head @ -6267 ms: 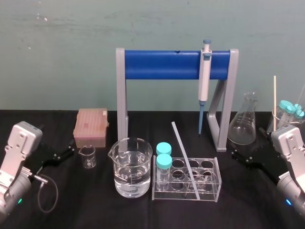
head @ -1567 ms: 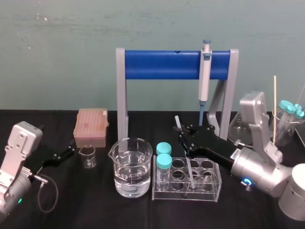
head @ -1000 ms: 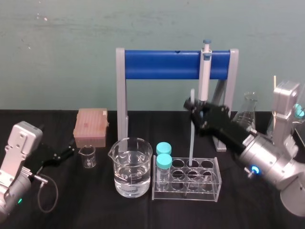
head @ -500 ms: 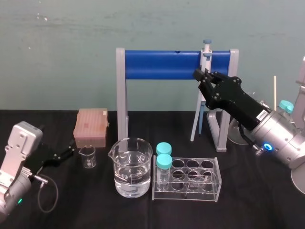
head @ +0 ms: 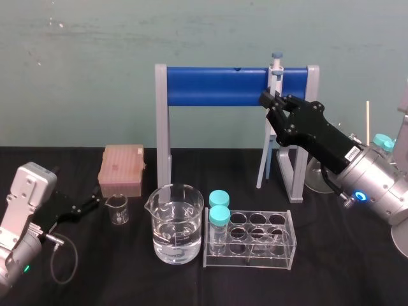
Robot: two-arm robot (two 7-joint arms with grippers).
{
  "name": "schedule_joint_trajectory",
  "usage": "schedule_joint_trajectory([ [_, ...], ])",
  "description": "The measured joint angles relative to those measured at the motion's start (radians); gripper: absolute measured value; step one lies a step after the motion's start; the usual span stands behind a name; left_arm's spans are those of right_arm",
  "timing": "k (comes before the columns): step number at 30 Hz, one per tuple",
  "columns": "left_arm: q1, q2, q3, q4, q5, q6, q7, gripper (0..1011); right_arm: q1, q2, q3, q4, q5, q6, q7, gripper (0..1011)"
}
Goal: Pick up the stirring rod with one hand, then place it down.
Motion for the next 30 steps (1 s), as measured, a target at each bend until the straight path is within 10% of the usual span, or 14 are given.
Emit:
schedule_joint_trajectory([
  [30,0.0,0.0,0.0,0.0,0.0,0.0,0.0,1000,0.0,0.007,-0.013,0.0,-0.002,0.0,-0.003,71],
])
